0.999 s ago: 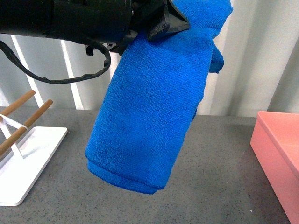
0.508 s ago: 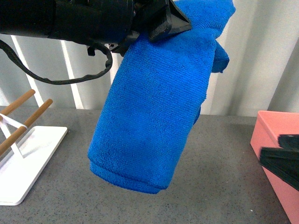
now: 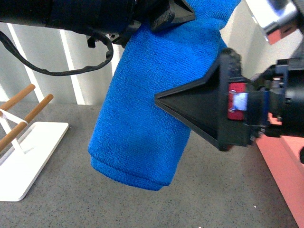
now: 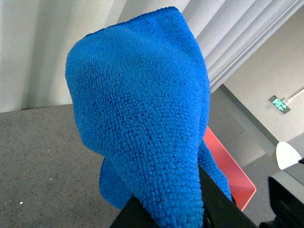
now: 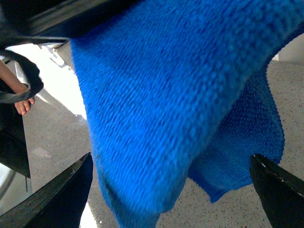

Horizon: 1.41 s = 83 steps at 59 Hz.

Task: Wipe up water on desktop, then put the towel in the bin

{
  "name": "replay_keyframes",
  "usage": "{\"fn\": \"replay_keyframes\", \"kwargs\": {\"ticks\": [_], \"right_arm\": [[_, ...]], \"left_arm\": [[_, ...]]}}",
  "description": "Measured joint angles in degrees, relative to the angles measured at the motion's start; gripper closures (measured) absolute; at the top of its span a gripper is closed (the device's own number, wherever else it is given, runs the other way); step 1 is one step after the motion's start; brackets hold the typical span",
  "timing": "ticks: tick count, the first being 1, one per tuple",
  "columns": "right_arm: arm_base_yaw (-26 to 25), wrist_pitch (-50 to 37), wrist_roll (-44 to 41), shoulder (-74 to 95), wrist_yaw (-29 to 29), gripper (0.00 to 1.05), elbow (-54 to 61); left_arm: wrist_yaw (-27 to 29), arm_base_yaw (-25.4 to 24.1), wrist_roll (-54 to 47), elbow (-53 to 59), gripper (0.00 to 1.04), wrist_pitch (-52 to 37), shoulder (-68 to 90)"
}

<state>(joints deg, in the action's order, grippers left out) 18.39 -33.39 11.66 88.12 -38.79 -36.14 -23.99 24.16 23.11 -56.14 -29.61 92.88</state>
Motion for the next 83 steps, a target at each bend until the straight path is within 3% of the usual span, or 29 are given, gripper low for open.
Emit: {"fn": "replay_keyframes", "kwargs": {"ticks": [29,67,72,83], "right_arm": [[6.0,-2.0,2.5,10.4,3.0,0.08,-9.9],[7.5,-4.8,4.9,10.6,4.5,0.91,-10.0],[7.5,-4.8,4.8,10.1,5.2,0.98,-9.4],[7.0,-4.3,4.4,8.8,5.3,0.99,-8.0]], "left_arm": [[0.0,0.0,0.0,0.0,0.98,0.0,0.0],[0.3,-0.1,0.1,0.0,0.98,0.0,0.0],[0.4,-0.1,0.2,0.0,0.85,0.0,0.0],[0.5,-0.1,0.2,0.0,0.59,0.0,0.1]]}}
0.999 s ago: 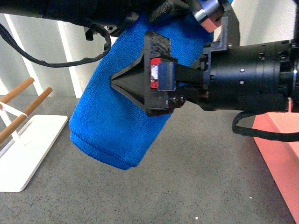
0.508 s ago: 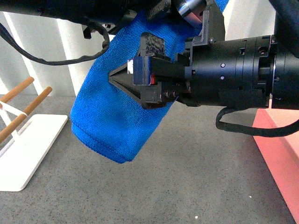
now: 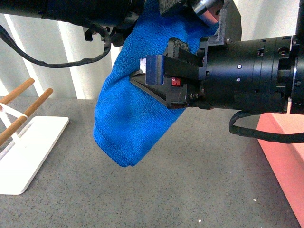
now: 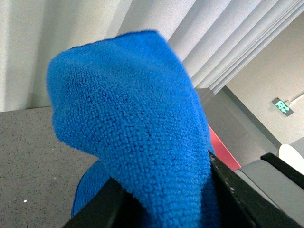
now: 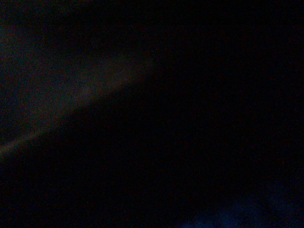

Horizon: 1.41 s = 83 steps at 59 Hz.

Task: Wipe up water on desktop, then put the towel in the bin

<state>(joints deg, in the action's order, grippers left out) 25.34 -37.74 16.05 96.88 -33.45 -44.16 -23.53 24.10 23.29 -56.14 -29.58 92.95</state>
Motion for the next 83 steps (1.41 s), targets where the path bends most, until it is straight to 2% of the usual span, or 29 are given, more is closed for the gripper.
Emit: {"fn": "replay_keyframes", "kwargs": {"ticks": [8,11,21,41,42,43,45,46,47,48,49,54,63,76,83], "right_arm": [[-0.4,1.4,-1.2,-1.4,0.1,0.99,0.5],[-0.6,2.4,-1.5,-2.1,0.3,0.99,0.5],[-1.3,4.2,-1.9,-3.0,0.9,0.99,0.6],[-1.1,4.9,-2.0,-3.7,2.3,0.99,2.1],[-1.0,4.9,-2.1,-3.7,2.4,0.99,2.2],[-1.0,5.0,-2.2,-3.7,2.4,0.99,2.3],[-0.8,5.1,-2.2,-3.7,2.3,0.99,2.6],[-0.6,5.2,-2.2,-3.7,2.4,0.99,2.8],[-0.5,5.2,-2.2,-3.7,2.4,0.99,2.9],[-0.4,5.3,-2.2,-3.7,2.3,0.99,3.0],[-0.2,5.4,-2.3,-3.6,2.3,0.99,3.2],[0.0,5.6,-2.3,-3.6,2.0,0.99,3.8],[-0.2,5.6,-2.3,-3.7,2.2,0.99,4.0],[-0.3,6.2,-2.3,-4.8,1.9,0.99,5.0],[-1.0,6.6,-2.6,-5.5,1.9,0.99,5.2]], "left_arm": [[0.5,0.0,0.0,0.0,0.4,0.0,0.0],[0.7,-0.1,0.0,0.0,0.29,0.0,0.0],[0.9,-0.3,-0.3,0.0,0.07,0.0,0.1],[2.0,-0.2,-1.0,0.2,0.07,-0.1,0.2],[6.1,0.4,-2.4,0.8,0.1,-1.5,0.2],[7.6,0.7,-3.1,1.3,0.12,-2.8,0.0],[17.7,1.1,-6.6,3.0,0.17,-6.3,-0.6],[19.2,1.2,-7.2,3.8,0.19,-7.5,-0.9],[26.0,1.2,-10.0,5.4,0.22,-9.5,-1.7],[27.2,1.2,-10.6,6.3,0.24,-10.4,-2.1],[32.7,1.2,-12.6,8.2,0.28,-11.8,-3.3],[42.7,-0.3,-17.8,14.7,0.4,-15.0,-7.5],[42.4,-5.0,-21.1,24.8,0.64,-18.0,-14.8],[36.9,-9.9,-22.3,36.2,1.01,-19.5,-23.3],[35.1,-11.9,-22.6,39.9,1.01,-19.6,-27.2]]}}
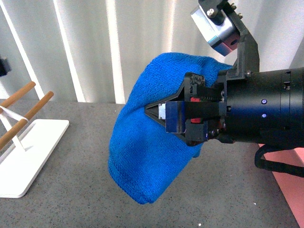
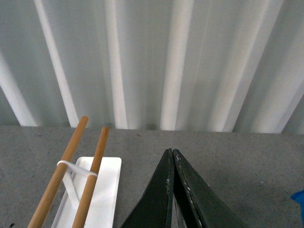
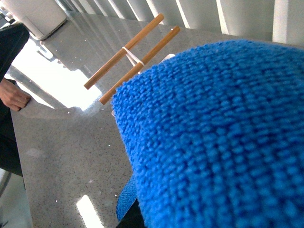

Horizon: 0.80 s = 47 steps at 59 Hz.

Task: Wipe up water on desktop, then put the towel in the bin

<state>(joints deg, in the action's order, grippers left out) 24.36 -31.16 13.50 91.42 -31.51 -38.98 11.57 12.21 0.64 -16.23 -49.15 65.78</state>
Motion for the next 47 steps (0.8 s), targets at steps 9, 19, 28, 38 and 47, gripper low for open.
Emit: {"fn": "replay_keyframes", "kwargs": {"ticks": [9,19,28,38,47], "right_arm": [[-0.6,0.3,-0.3,-0.6,-0.4,0.99,0.5],[-0.9,0.7,-0.7,-1.1,-0.4,0.99,0.8],[-0.9,0.5,-0.7,-1.1,-0.2,0.99,0.8],[0.0,0.0,-0.7,-1.1,0.0,0.99,0.9],[0.3,0.0,-0.8,-1.1,0.2,0.99,1.2]], "left_arm": [[-2.2,-2.6,-0.2,4.2,1.01,0.8,-4.9],[-4.5,-4.8,-0.2,7.9,1.01,3.1,-11.0],[-6.0,-6.4,-0.2,10.4,1.01,6.0,-16.2],[-11.2,-10.7,-0.2,12.3,1.01,9.8,-21.9],[-11.3,-12.1,-0.2,14.9,1.01,9.7,-24.9]]}}
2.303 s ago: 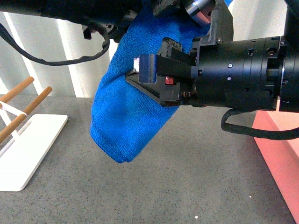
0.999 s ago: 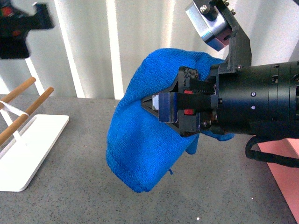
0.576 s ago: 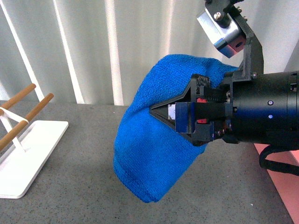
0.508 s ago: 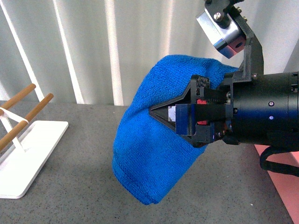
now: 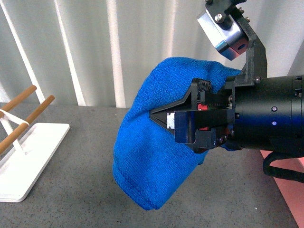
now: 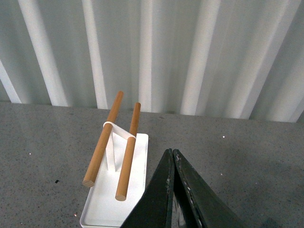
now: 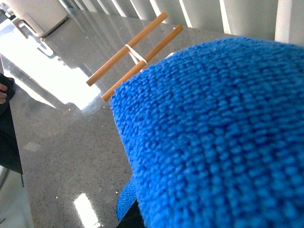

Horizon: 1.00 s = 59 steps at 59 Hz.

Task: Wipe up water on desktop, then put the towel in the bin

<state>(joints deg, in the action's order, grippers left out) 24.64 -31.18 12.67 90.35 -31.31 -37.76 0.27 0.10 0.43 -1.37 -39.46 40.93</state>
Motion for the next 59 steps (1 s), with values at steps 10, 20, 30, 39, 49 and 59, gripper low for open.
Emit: {"fn": "replay_keyframes", "kwargs": {"ticks": [10,20,30,39,49,59], "right_arm": [[0.2,0.6,-0.7,0.2,0.5,0.99,0.4],[0.2,0.7,-0.9,0.2,0.9,0.99,0.4],[0.3,0.8,-0.9,0.2,0.9,0.99,0.4],[0.3,1.0,-0.9,0.2,0.9,0.99,0.4],[0.3,1.1,-1.1,0.2,0.9,0.99,0.5],[0.3,1.1,-1.1,0.2,0.8,0.99,0.6]], "left_arm": [[-0.2,0.0,0.0,0.0,1.01,6.7,-7.6],[-0.2,0.0,0.0,0.1,1.01,13.2,-14.4],[-0.2,0.0,0.0,0.1,1.01,17.6,-19.2],[-0.2,0.0,0.0,0.1,1.01,20.7,-22.4],[-0.2,0.0,0.0,0.1,1.01,23.8,-25.5],[-0.2,0.0,0.0,0.1,1.01,26.5,-28.2]]}}
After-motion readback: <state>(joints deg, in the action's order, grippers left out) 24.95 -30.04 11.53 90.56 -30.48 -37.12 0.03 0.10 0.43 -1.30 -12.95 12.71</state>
